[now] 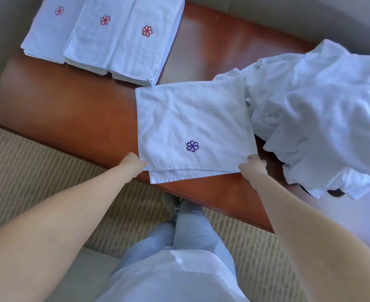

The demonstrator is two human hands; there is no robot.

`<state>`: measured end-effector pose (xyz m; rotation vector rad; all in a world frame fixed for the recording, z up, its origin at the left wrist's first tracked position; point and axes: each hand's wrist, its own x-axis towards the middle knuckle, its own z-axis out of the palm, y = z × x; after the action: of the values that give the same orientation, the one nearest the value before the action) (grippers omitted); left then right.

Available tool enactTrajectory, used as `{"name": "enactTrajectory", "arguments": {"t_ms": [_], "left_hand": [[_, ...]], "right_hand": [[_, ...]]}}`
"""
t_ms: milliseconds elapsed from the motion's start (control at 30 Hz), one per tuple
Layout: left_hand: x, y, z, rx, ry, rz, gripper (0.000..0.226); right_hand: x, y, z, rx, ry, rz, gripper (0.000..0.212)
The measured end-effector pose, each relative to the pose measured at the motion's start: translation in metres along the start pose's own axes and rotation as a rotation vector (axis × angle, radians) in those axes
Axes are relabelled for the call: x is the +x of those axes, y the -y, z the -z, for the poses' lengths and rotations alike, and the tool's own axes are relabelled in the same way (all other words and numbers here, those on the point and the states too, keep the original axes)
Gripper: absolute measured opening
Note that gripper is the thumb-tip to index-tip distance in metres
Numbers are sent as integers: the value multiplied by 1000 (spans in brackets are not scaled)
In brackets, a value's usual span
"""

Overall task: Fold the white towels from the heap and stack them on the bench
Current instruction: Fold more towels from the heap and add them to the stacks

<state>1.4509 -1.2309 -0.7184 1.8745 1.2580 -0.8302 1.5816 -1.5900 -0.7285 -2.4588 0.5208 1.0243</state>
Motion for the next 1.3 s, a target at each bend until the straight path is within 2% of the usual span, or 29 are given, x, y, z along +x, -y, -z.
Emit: {"name": "enactTrajectory", "arguments": {"t_ms": [100, 167, 233, 400, 567, 700, 867, 967, 1067, 1133, 1200, 1300], "left_hand": [[7, 1, -3, -111, 7, 49, 24], [11, -1, -4, -160, 18, 60, 29], [13, -3, -5, -223, 24, 74, 32], [6, -9, -5, -296, 14, 71, 22], [-20, -15, 9, -422, 34, 41, 24], [-47, -8, 21, -537, 96, 18, 16], [-55, 8, 1, -578, 143, 29, 14], [-41, 20, -32, -470, 124, 62, 13], [-21, 33, -62, -357, 42, -13, 19], [-20, 39, -71, -299, -10, -37, 22], [-25, 41, -74, -251, -75, -44, 11], [-26, 37, -80, -245, -147, -35, 10]], "right_hand": [[7, -12, -1, 178, -80, -81, 57], [12, -15, 0, 252, -49, -90, 52], [16, -14, 1, 270, -23, -76, 48], [14, -2, 7, 379, 66, -72, 39], [-2, 8, 36, 388, 57, -10, 31], [-17, 10, 65, 498, 39, 18, 18], [-8, -6, 82, 300, -92, 124, 22], [7, -22, 71, 147, -65, 134, 20], [26, -42, 50, 43, 8, 171, 10], [31, -52, 41, 19, 10, 199, 10], [32, -59, 39, 23, -7, 226, 11], [36, -57, 39, 70, 7, 215, 21]]}}
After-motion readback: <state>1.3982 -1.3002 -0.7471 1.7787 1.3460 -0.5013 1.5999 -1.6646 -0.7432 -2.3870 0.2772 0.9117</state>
